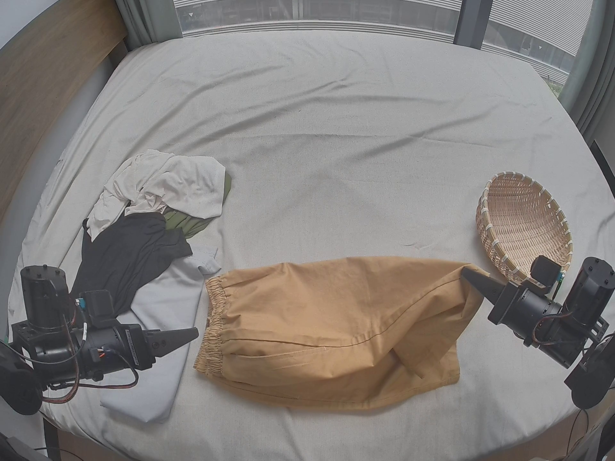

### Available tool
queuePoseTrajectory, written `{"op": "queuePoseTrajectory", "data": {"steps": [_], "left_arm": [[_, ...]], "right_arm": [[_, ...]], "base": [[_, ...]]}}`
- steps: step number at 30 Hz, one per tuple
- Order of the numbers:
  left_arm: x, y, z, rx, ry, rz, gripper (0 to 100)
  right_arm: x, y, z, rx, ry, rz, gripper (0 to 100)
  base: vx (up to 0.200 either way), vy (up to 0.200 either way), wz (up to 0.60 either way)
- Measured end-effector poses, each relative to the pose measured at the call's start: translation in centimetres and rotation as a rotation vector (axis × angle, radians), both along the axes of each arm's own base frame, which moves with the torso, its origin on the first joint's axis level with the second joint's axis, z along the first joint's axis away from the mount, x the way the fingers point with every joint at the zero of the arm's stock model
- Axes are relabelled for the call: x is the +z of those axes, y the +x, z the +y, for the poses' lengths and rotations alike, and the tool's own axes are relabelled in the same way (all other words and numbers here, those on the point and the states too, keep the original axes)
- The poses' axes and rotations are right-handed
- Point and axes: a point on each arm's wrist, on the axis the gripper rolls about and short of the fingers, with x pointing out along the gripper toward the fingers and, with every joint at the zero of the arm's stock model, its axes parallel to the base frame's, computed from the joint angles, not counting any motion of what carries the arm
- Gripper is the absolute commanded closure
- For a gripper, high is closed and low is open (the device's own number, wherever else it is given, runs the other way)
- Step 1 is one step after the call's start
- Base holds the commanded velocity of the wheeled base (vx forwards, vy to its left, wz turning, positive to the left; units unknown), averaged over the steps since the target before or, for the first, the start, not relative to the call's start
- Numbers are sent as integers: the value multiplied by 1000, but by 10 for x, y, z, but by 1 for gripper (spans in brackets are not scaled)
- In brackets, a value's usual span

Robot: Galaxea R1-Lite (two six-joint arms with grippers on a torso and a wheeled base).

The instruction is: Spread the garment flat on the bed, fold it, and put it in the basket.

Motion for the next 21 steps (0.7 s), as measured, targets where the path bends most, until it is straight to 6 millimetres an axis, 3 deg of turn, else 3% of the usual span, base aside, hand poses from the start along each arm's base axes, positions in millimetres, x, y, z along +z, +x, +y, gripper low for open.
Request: {"op": "queuePoseTrajectory", "data": {"steps": [10,21], "left_arm": [[-24,6,-5,-39,-4,52,0],[-42,18,-24,-115,-2,60,0]], "right_arm": [[-1,4,-1,-10,0,1,100],[-2,5,-2,-13,-1,4,100]], "base": [[0,0,0],[0,0,0]]}}
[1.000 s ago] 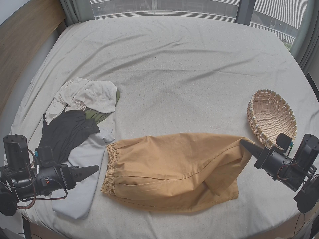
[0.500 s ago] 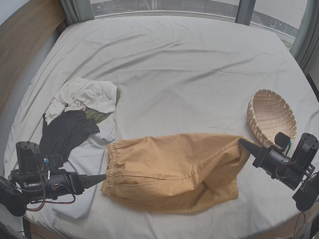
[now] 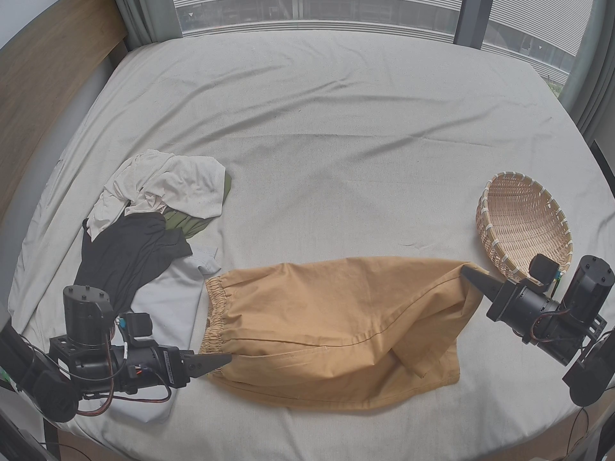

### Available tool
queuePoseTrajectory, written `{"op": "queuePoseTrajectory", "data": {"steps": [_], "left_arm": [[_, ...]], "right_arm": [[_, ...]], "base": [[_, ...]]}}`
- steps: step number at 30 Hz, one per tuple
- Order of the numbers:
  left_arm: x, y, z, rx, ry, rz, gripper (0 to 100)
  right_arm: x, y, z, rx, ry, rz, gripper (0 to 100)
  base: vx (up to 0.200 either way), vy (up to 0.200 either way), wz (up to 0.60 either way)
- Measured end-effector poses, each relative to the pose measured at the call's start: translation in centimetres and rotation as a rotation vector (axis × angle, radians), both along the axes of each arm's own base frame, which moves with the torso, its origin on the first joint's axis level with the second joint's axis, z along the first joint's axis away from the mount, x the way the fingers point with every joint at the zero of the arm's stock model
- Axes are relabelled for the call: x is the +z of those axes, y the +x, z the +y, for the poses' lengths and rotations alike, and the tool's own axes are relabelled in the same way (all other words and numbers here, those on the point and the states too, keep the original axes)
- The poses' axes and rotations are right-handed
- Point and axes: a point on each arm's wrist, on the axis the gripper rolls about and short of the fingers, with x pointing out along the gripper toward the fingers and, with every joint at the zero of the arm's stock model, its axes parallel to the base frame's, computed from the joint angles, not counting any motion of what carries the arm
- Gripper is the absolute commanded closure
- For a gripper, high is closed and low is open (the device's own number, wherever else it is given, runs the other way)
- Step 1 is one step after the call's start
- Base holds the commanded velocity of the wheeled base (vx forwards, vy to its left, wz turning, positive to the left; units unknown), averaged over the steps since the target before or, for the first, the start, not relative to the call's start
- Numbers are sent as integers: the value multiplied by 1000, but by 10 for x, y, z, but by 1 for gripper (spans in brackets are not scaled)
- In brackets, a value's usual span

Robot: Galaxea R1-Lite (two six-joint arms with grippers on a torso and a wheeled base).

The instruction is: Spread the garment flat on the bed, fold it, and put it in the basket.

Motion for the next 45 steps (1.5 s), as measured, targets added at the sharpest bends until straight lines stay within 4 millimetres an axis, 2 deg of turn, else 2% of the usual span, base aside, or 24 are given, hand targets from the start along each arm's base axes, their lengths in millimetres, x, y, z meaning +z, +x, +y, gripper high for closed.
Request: {"op": "queuePoseTrajectory", "data": {"steps": [7,13,23,31,38,45], "left_arm": [[-9,12,-6,-8,-12,-44,0],[-19,16,-9,4,-28,-6,0],[-15,23,-19,3,-116,-58,0],[-14,15,-31,-19,-199,-50,0],[-27,9,-33,-36,-170,-10,0],[-38,11,-36,-60,-152,-54,0]], "right_arm": [[0,0,-1,-5,0,1,100],[0,0,-1,-6,0,1,100],[0,0,-1,-2,0,0,100],[0,0,-2,-7,0,1,100],[1,1,-1,-4,1,-3,100],[2,2,0,-3,4,-9,100]], "base": [[0,0,0],[0,0,0],[0,0,0],[0,0,0],[0,0,0],[0,0,0]]}}
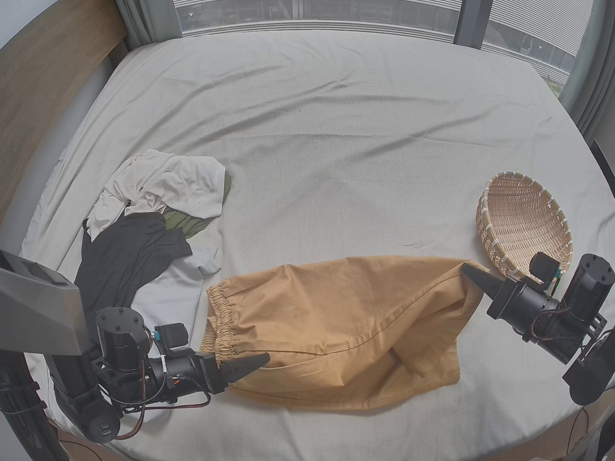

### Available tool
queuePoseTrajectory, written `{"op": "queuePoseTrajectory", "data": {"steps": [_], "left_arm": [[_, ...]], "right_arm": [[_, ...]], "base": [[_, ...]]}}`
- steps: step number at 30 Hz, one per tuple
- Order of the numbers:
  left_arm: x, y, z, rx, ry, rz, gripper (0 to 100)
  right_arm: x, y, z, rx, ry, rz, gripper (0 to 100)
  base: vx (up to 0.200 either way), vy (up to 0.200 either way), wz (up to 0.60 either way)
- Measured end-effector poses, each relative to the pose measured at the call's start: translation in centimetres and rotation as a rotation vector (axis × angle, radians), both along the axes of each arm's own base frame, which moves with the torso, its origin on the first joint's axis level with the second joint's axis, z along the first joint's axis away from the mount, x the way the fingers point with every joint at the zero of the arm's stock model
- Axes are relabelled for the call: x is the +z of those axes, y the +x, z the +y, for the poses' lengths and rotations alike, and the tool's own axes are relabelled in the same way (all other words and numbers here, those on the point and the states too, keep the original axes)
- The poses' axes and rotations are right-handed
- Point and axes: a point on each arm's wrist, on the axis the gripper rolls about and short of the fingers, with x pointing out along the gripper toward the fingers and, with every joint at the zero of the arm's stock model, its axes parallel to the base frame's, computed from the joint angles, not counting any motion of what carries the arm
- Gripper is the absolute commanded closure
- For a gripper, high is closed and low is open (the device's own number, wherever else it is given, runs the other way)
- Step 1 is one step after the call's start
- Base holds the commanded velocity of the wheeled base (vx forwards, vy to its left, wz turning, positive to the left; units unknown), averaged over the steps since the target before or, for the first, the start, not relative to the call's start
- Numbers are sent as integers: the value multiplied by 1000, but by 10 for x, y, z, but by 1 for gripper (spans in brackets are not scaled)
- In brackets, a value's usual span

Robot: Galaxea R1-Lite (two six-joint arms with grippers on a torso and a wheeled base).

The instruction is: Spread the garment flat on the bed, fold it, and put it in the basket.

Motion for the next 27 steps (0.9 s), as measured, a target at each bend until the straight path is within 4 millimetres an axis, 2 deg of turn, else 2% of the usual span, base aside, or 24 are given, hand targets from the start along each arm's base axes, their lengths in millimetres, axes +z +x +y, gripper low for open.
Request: {"op": "queuePoseTrajectory", "data": {"steps": [11,12,27], "left_arm": [[-11,1,-3,-7,22,31,0],[-11,2,-3,-5,22,29,100],[0,5,-1,8,-5,-13,100]], "right_arm": [[0,0,-1,-3,0,-1,100],[0,0,-1,-3,0,-1,100],[0,0,0,-2,1,-2,100]], "base": [[0,0,0],[0,0,0],[0,0,0]]}}
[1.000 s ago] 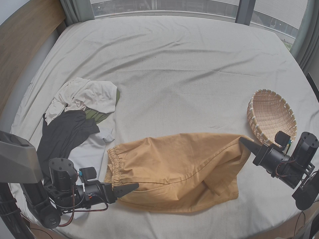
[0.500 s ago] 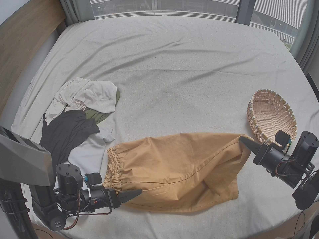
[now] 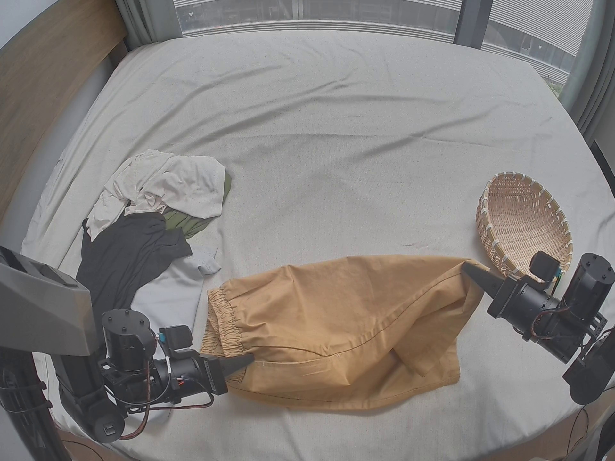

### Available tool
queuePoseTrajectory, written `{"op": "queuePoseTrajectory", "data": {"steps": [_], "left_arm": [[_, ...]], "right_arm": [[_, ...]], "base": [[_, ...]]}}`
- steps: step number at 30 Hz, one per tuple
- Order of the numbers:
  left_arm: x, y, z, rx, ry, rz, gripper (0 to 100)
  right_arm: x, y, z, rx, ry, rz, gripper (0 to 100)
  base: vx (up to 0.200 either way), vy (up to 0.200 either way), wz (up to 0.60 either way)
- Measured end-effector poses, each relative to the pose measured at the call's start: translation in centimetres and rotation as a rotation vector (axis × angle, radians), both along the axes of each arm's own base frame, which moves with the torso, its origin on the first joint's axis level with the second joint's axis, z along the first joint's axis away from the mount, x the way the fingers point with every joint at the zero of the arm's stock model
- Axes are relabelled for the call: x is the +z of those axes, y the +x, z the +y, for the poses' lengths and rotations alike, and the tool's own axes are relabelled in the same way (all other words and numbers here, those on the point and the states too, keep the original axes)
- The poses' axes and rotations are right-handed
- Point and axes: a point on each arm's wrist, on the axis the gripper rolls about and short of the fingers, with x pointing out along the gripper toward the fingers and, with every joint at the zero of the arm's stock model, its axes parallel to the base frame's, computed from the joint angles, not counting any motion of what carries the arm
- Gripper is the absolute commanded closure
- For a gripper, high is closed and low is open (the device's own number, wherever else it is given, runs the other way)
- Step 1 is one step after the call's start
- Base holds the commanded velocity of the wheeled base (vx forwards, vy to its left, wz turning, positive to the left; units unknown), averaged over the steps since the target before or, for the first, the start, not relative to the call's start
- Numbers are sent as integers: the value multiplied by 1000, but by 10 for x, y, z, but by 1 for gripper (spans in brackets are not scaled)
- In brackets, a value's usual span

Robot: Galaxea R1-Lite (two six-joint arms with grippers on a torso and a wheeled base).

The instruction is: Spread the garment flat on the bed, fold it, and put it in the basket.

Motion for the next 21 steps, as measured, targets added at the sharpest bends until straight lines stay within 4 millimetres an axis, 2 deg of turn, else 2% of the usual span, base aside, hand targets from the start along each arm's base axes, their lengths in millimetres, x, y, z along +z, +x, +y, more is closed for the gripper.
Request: {"op": "queuePoseTrajectory", "data": {"steps": [4,13,21], "left_arm": [[9,2,1,14,-28,-26,100],[52,4,3,20,-156,-148,100],[85,-1,21,-9,-222,-269,100]], "right_arm": [[0,0,0,1,0,0,100],[3,1,0,42,16,-8,100],[20,6,0,68,36,-92,100]], "base": [[0,0,0],[0,0,0],[0,0,0]]}}
